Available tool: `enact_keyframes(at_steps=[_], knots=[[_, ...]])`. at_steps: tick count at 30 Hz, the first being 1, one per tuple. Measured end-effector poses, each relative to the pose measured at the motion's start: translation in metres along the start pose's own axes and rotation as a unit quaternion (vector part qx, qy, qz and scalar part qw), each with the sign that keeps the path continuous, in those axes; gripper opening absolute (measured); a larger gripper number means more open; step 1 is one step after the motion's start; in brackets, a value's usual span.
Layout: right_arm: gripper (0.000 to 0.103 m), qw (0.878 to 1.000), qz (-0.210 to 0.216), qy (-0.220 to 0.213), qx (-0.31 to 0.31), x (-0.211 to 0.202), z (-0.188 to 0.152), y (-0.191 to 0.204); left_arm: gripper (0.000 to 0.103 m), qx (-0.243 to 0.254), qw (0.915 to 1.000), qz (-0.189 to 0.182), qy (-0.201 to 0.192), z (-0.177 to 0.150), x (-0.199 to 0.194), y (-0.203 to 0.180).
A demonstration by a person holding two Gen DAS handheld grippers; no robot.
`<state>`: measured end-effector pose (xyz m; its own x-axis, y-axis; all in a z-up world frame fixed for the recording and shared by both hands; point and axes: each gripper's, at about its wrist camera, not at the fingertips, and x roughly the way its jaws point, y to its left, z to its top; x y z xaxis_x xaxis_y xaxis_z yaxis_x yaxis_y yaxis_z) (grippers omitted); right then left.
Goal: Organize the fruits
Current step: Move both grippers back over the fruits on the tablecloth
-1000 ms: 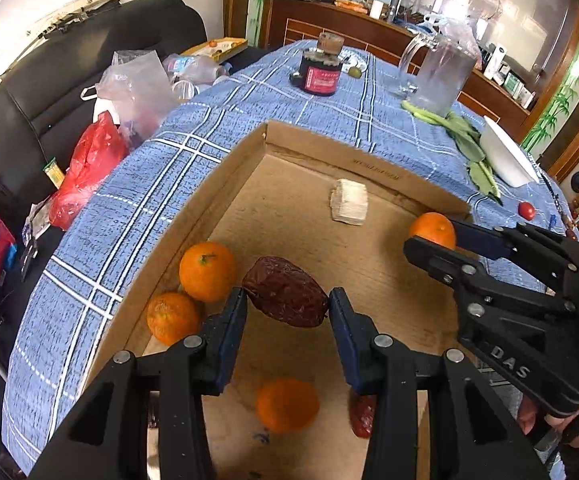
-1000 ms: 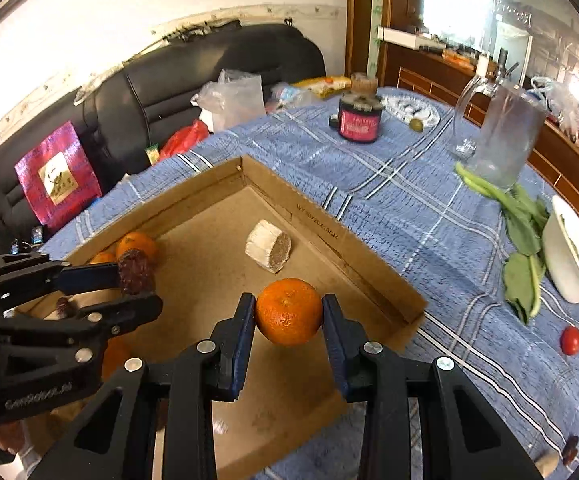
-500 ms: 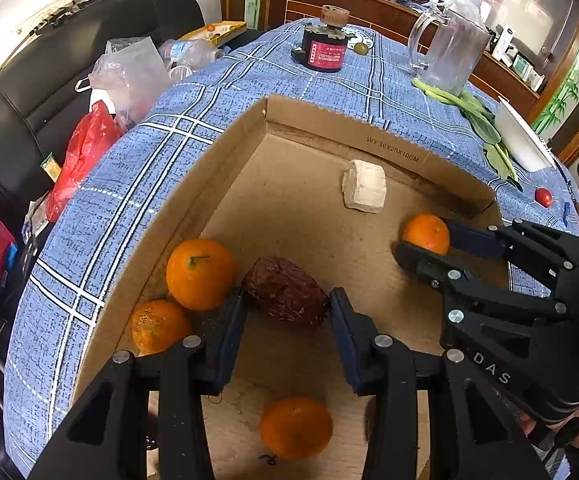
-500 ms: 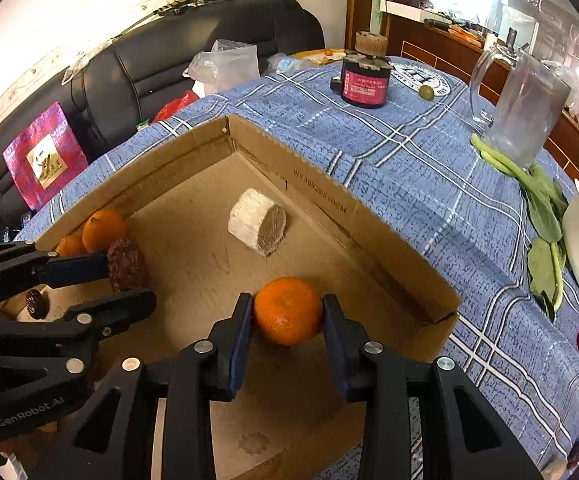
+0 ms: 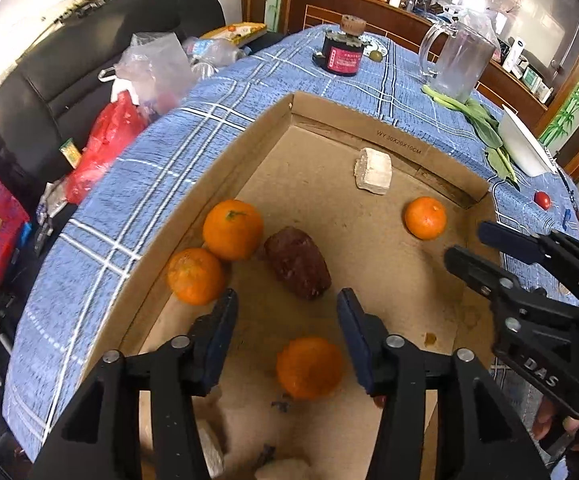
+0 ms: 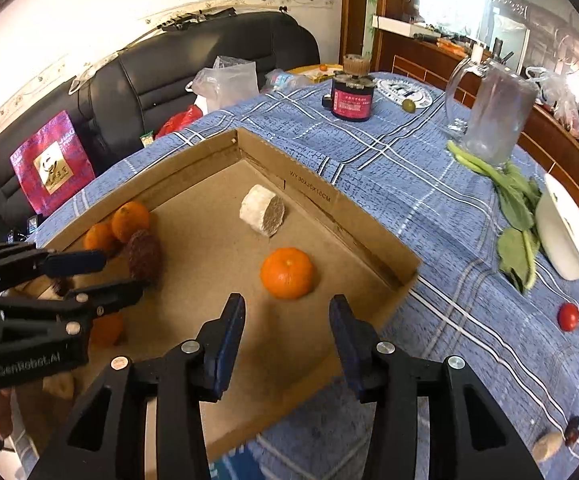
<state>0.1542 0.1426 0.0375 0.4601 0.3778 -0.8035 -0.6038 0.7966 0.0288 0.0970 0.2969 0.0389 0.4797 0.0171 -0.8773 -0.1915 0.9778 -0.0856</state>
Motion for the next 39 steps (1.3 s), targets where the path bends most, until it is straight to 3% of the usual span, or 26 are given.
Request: enact_keyframes(at_steps=[10,22,27,36,38,39], knots=[[0.055,0.998,0.007,-0.025,0.051,-0.064,-0.058,-0.032,0.059,0.040,0.9988,-0.001,-0.027,-0.024,-0.032,-0.049],[0.055,0.983,-0.080,-0.012,0.165,-0.109,-0.142,-0.162,0.071,0.136,0.9893,-0.051,-0.015,-0.046,-0.032,-0.169],[0.055,0.978,-0.077,-0.003,0.192,-0.105,-0.149,-0.199,0.071,0.159,0.9858,-0.052,-0.001,-0.049,-0.020,-0.209],[0.054,0.982,-0.074,0.005,0.173,-0.077,-0.145,-0.218,0.071,0.151,0.9875,-0.042,0.018,-0.041,0.006,-0.243],[0.047,0.983,-0.067,-0.002,0.170,-0.075,-0.144,-0.221,0.071,0.152,0.9873,-0.039,0.021,-0.039,0.014,-0.254],[0.035,0.984,-0.074,-0.001,0.161,-0.074,-0.143,-0.222,0.071,0.153,0.9873,-0.038,0.022,-0.038,0.016,-0.257]])
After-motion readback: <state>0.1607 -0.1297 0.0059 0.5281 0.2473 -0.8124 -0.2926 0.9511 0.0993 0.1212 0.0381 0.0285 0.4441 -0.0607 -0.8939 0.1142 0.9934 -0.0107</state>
